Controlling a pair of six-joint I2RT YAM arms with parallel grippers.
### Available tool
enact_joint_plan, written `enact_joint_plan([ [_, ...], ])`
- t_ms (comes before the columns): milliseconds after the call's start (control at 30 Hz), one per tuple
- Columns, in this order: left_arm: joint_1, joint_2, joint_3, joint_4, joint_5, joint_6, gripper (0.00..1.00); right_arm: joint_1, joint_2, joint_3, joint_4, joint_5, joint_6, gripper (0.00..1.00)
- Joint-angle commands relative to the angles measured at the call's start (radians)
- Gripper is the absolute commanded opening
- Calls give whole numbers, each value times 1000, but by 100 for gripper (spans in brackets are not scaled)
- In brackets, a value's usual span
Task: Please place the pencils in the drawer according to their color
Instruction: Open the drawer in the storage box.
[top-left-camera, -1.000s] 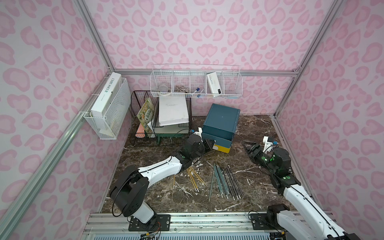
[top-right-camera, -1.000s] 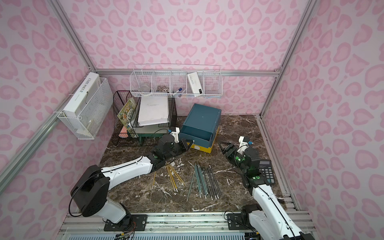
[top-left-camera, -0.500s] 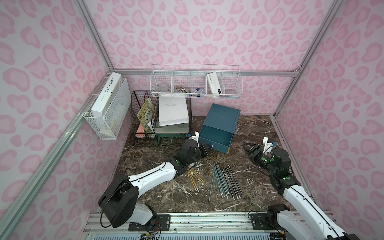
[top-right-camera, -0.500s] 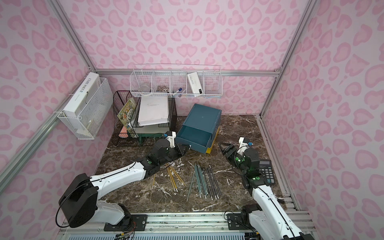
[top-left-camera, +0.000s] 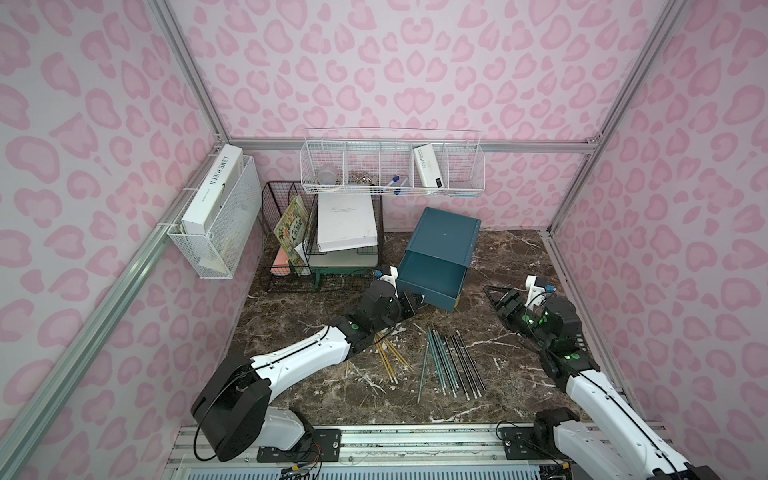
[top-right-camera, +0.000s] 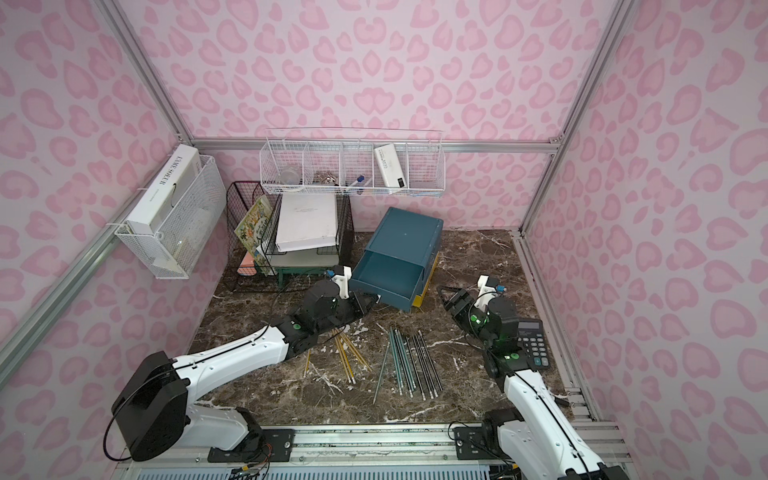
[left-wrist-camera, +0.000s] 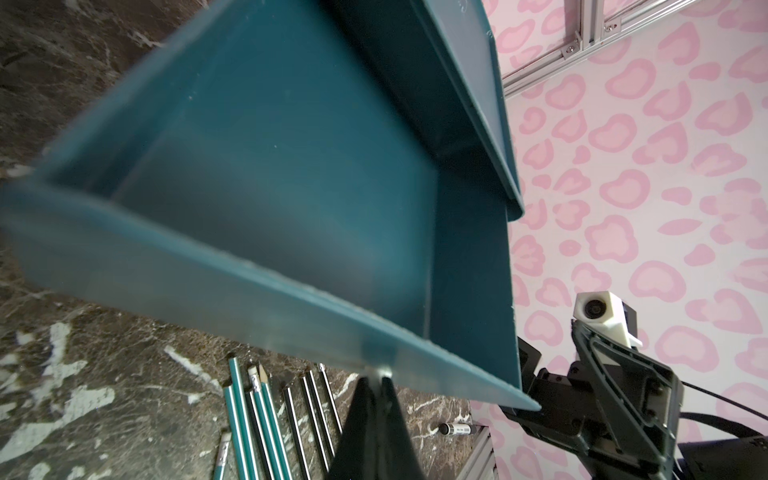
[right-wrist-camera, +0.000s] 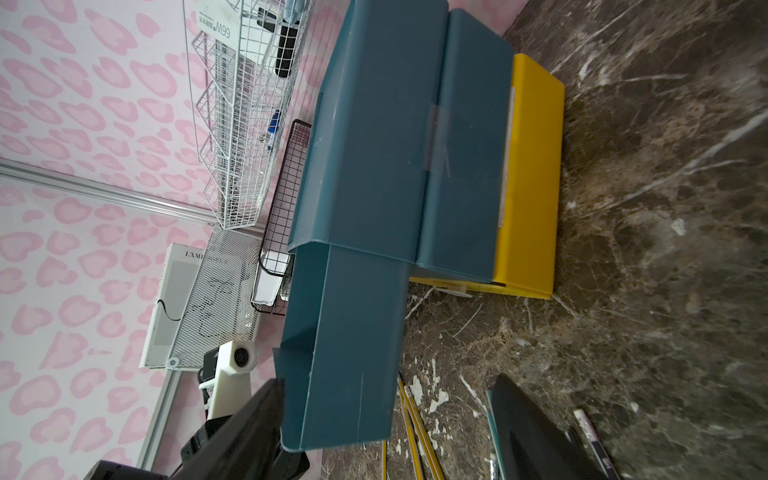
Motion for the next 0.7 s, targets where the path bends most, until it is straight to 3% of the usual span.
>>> enact_joint_plan([
  [0, -1, 7, 25, -31, 12, 41, 22, 1, 5, 8, -6, 6, -19, 78],
  [133, 0, -2, 52, -69, 21, 76, 63, -2, 4, 10, -21, 12, -29, 78],
  [300, 0, -58, 74, -182, -7, 132, 93, -1, 0, 10, -44, 19, -39, 80],
  [367, -1, -96, 77, -251, -26, 166, 98, -2, -2, 7, -54, 22, -43, 81],
  [667, 0, -225, 156, -753, -43, 387, 98, -1, -8, 29, -186, 55, -124, 81],
])
